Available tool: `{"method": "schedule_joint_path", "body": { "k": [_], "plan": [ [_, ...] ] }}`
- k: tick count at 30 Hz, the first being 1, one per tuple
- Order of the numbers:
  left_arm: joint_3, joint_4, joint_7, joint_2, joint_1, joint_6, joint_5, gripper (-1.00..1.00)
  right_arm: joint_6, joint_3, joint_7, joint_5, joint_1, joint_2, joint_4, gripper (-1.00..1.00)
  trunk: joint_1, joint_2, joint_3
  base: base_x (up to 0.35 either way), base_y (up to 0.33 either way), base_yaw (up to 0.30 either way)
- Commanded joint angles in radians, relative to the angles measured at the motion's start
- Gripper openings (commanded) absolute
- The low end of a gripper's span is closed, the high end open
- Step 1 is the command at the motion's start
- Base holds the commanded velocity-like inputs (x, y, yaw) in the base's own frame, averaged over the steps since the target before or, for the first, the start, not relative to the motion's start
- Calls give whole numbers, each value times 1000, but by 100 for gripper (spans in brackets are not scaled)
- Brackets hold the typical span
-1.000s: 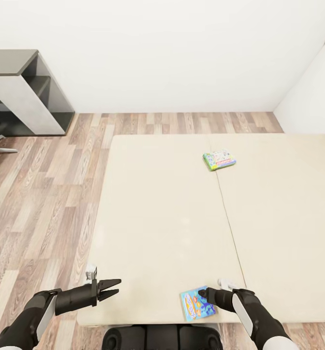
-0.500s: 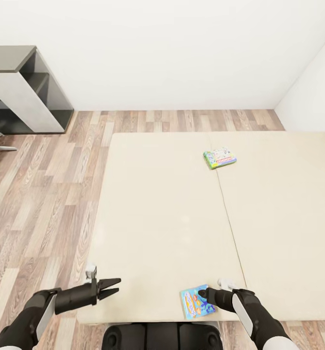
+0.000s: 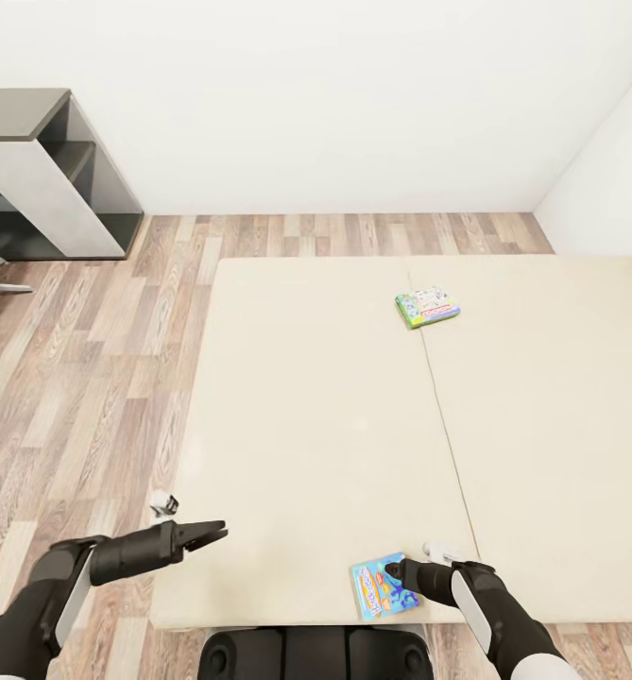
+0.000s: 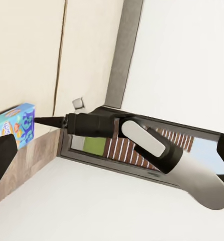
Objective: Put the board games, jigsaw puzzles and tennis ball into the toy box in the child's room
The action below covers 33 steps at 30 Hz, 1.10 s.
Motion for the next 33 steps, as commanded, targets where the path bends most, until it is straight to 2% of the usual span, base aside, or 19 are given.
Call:
{"method": "schedule_joint_path", "body": {
  "k": [1,8,33],
  "plan": [
    [0,-8,-5,2,2,11,0,100,6,-3,3,-1,0,0,-1,100,1,-1,-1,0,0,0],
    [0,-41,-14,6,9,13,0,100,6,-3,4,-1,0,1,-1,100,1,-1,-1,0,0,0],
    [-1,-44,-15,4,11,11,0,100,5,-3,4,-1,0,3,-1,100,1,-1,-7,0,0,0]
  ]
}}
